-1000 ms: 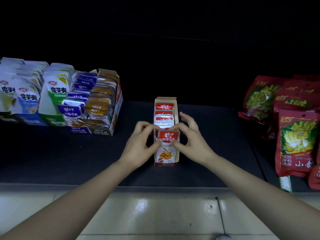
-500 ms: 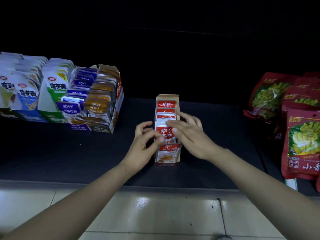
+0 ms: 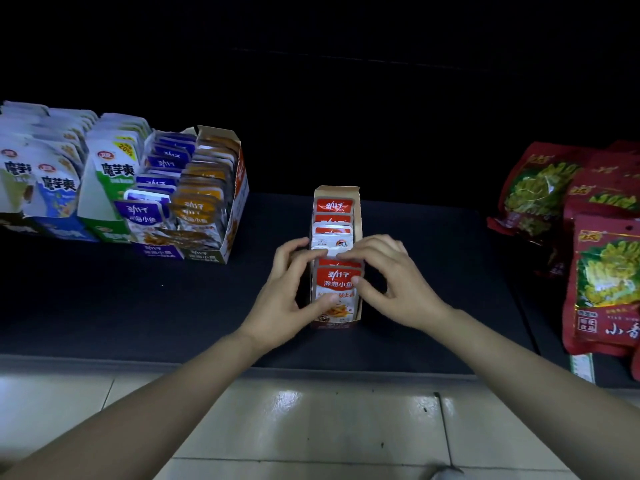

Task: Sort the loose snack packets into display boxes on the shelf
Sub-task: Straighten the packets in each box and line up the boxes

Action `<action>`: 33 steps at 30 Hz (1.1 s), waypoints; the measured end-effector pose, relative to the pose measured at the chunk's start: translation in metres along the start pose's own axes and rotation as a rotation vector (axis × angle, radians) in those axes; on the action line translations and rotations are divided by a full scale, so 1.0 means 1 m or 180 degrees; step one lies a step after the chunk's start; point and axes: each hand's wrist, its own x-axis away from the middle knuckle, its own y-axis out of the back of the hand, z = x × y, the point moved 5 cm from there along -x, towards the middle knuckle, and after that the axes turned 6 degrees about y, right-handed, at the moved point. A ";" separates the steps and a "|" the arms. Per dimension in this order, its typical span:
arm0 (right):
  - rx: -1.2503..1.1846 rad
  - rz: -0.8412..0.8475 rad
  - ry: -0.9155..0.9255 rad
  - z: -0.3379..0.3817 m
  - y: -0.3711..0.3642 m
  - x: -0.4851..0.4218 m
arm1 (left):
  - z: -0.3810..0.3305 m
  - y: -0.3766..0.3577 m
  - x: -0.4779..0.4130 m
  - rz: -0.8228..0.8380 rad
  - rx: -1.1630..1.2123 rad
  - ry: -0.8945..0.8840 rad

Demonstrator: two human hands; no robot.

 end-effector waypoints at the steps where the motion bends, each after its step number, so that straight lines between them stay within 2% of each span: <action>1: -0.0045 0.0028 0.0045 0.002 0.000 0.002 | -0.001 0.002 -0.001 -0.0155 -0.0041 -0.0082; 4: -0.0319 0.0101 0.0032 0.007 -0.002 0.004 | -0.008 0.005 -0.003 -0.0386 -0.0065 -0.0268; 9: -0.0376 -0.0120 -0.0250 0.003 0.014 -0.004 | -0.015 0.005 0.000 -0.0396 -0.0094 -0.0471; 14: -0.0706 0.0508 -0.0546 -0.002 0.006 -0.009 | -0.016 0.010 0.007 -0.0483 -0.0161 -0.0636; 19: -0.1531 0.0536 -0.1139 -0.008 0.007 -0.005 | -0.020 0.012 0.010 -0.0529 -0.0277 -0.0819; 24: -0.0809 0.0801 -0.1115 -0.012 -0.001 -0.014 | -0.022 0.010 0.010 -0.0425 -0.0287 -0.0854; 26: -0.0853 0.0660 -0.1111 -0.010 0.000 -0.017 | -0.023 0.010 0.010 -0.0420 -0.0291 -0.0852; 30: -0.1153 0.0001 -0.1297 -0.013 0.016 -0.017 | -0.022 0.010 0.010 -0.0402 -0.0357 -0.0844; 33: -0.1307 0.0126 -0.1516 -0.013 0.015 -0.014 | -0.018 0.010 0.006 -0.0397 -0.0283 -0.0679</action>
